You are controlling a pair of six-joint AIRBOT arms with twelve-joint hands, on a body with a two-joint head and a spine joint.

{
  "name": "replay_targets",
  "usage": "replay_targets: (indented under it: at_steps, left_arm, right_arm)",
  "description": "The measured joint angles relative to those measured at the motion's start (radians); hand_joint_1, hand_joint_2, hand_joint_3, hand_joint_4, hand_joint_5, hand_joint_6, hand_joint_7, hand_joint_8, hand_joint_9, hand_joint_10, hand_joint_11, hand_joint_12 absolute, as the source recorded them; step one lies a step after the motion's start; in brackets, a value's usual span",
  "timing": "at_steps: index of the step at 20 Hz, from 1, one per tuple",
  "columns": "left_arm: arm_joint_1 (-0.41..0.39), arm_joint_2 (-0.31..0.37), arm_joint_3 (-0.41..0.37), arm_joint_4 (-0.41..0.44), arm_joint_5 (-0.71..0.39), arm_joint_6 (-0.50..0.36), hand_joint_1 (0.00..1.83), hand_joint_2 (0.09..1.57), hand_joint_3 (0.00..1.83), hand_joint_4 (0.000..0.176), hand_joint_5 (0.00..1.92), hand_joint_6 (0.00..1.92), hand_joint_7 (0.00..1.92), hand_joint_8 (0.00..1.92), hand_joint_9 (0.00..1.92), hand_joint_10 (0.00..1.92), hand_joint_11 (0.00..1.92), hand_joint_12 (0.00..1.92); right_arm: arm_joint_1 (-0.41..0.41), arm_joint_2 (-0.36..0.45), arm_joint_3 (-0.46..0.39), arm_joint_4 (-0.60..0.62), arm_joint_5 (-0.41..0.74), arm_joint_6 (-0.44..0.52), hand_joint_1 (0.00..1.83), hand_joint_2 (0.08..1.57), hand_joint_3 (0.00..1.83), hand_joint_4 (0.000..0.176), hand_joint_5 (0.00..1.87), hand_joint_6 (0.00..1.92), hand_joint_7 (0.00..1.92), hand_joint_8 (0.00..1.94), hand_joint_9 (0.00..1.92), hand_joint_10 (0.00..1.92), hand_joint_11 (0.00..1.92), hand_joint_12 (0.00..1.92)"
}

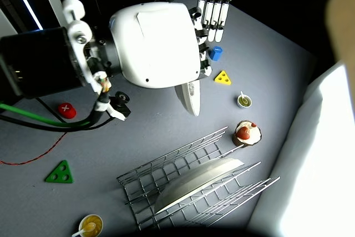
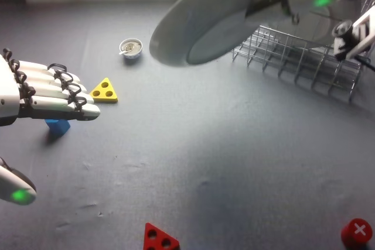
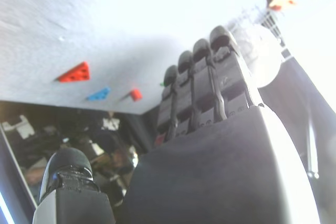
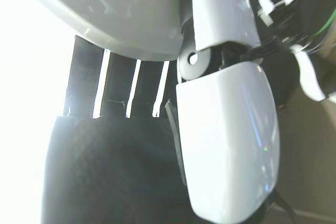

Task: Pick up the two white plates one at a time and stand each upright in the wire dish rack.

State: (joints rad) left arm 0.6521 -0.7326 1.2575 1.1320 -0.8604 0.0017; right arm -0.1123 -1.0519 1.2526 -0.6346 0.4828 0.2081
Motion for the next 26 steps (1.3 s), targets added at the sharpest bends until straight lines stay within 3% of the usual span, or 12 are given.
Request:
replay_targets:
  at_steps: [4,8,11,16,18,21,23,24,25,26]
  left_arm:
    - [0.0,0.002,0.0,0.001,-0.021,0.0,0.02,0.94,0.0,0.0,0.12,0.0,0.15,0.0,0.15,0.0,0.17,0.01]
    - [0.0,0.008,-0.002,0.003,-0.045,0.0,0.03,0.94,0.0,0.0,0.13,0.0,0.16,0.0,0.15,0.01,0.17,0.01]
    - [0.0,0.008,-0.002,0.008,-0.053,0.0,0.03,0.94,0.0,0.0,0.13,0.0,0.16,0.0,0.16,0.01,0.17,0.01]
    - [-0.003,0.027,-0.017,0.023,-0.08,0.0,0.03,0.94,0.0,0.0,0.14,0.01,0.17,0.0,0.17,0.01,0.17,0.01]
    - [-0.003,0.028,-0.021,0.033,-0.075,0.0,0.0,0.94,0.0,0.0,0.12,0.0,0.15,0.0,0.14,0.0,0.15,0.0]
    - [-0.003,0.029,-0.025,0.035,-0.085,0.0,0.03,0.95,0.0,0.0,0.12,0.0,0.16,0.0,0.15,0.01,0.15,0.0]
    - [-0.003,0.029,-0.025,0.035,-0.087,0.0,0.04,0.95,0.0,0.0,0.1,0.0,0.12,0.0,0.11,0.0,0.11,0.0]
    - [-0.003,0.029,-0.025,0.035,-0.089,0.0,0.04,0.95,0.0,0.0,0.09,0.0,0.11,0.0,0.11,0.0,0.12,0.01]
    - [-0.003,0.029,-0.025,0.033,-0.093,0.0,0.04,0.95,0.0,0.0,0.1,0.0,0.13,0.01,0.13,0.01,0.12,0.01]
    - [-0.003,0.029,-0.029,0.029,-0.097,0.0,0.04,0.95,0.0,0.0,0.1,0.0,0.13,0.01,0.13,0.01,0.12,0.01]
  right_arm:
    - [0.04,0.026,0.013,0.098,-0.073,0.022,1.49,1.07,0.0,0.0,0.93,0.97,1.05,0.64,1.1,0.77,0.94,1.42]
    - [0.057,0.045,0.018,0.241,-0.251,0.035,1.49,1.08,0.0,0.0,0.92,1.04,1.0,0.71,1.07,0.81,0.92,1.43]
    - [0.096,0.074,0.016,0.383,-0.371,0.009,1.49,1.07,0.0,0.0,0.93,1.0,1.02,0.63,1.09,0.8,0.95,1.45]
    - [0.121,0.098,-0.008,0.52,-0.45,-0.047,1.5,1.04,0.0,0.0,0.99,0.84,1.18,0.41,1.2,0.61,0.96,1.39]
    - [0.121,0.098,-0.012,0.562,-0.482,-0.047,1.5,1.04,0.0,0.0,0.98,0.82,1.23,0.37,1.19,0.64,0.93,1.42]
    - [0.121,0.103,-0.021,0.575,-0.496,-0.068,1.5,1.06,0.0,0.0,0.92,0.97,1.09,0.59,1.13,0.73,0.92,1.43]
    - [0.121,0.109,-0.022,0.576,-0.497,-0.072,1.5,1.06,0.0,0.0,0.9,0.98,1.09,0.62,1.12,0.73,0.93,1.43]
    - [0.121,0.11,-0.021,0.576,-0.497,-0.073,1.42,1.03,0.0,0.0,0.96,0.91,1.21,0.53,1.21,0.72,1.08,0.79]
    - [0.121,0.109,-0.018,0.576,-0.496,-0.074,1.4,1.06,0.0,0.0,0.94,0.99,1.15,0.61,1.14,0.83,1.15,0.5]
    - [0.121,0.109,-0.016,0.576,-0.496,-0.074,1.48,1.04,0.0,0.0,0.97,0.9,1.13,0.59,1.15,0.68,1.05,1.15]
